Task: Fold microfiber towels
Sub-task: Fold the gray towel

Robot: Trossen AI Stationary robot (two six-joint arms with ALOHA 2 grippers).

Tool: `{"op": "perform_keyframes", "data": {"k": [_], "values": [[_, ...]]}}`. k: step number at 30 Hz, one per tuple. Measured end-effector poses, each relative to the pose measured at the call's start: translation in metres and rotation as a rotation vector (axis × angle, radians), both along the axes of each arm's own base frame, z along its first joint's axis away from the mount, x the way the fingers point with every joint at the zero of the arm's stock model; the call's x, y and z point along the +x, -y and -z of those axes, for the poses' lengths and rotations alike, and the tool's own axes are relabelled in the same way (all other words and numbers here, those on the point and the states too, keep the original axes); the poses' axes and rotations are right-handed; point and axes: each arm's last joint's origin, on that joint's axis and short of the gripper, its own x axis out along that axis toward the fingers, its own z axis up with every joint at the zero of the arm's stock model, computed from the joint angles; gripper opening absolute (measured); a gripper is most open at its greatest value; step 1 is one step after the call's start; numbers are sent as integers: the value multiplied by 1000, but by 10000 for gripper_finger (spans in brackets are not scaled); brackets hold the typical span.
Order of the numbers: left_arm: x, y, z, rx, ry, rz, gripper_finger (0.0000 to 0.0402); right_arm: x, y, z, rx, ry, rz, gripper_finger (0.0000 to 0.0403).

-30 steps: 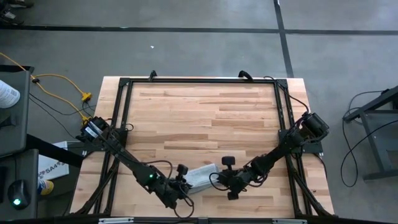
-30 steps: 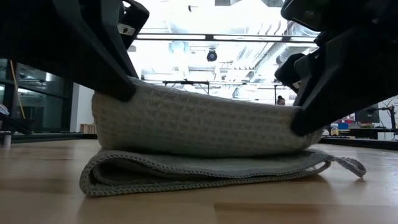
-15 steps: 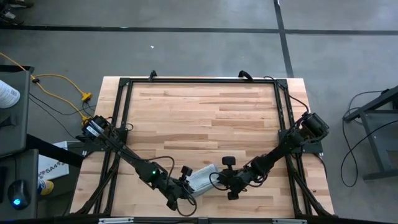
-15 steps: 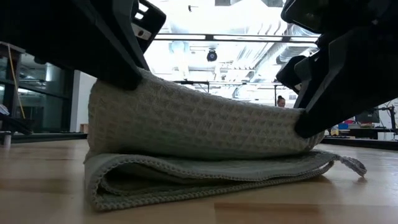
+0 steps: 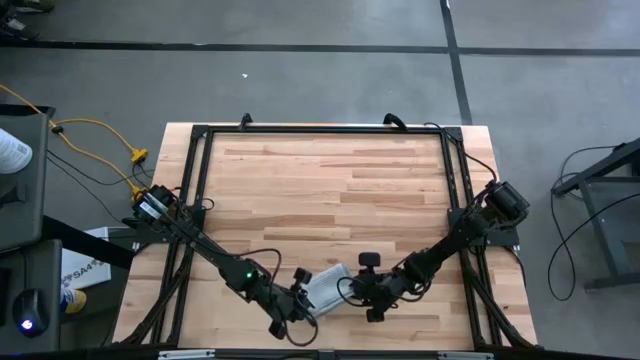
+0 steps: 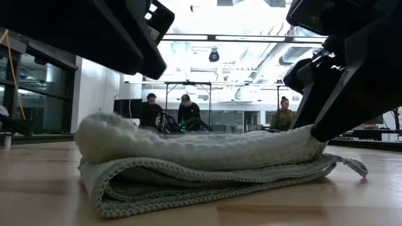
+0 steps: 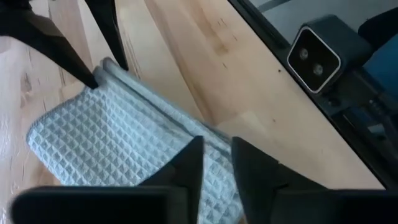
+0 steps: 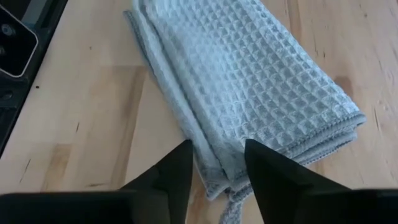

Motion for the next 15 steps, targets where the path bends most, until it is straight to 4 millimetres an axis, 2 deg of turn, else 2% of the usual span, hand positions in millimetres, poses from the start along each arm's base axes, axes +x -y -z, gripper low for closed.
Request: {"op": "perform_keyframes", "data": {"k": [8, 15], "values": [[3, 2, -4, -2, 57, 22, 170, -1, 0, 1, 15, -25, -12, 161], [6, 4, -10, 5, 131, 53, 191, -4, -1, 3, 54, -79, -33, 162]]}}
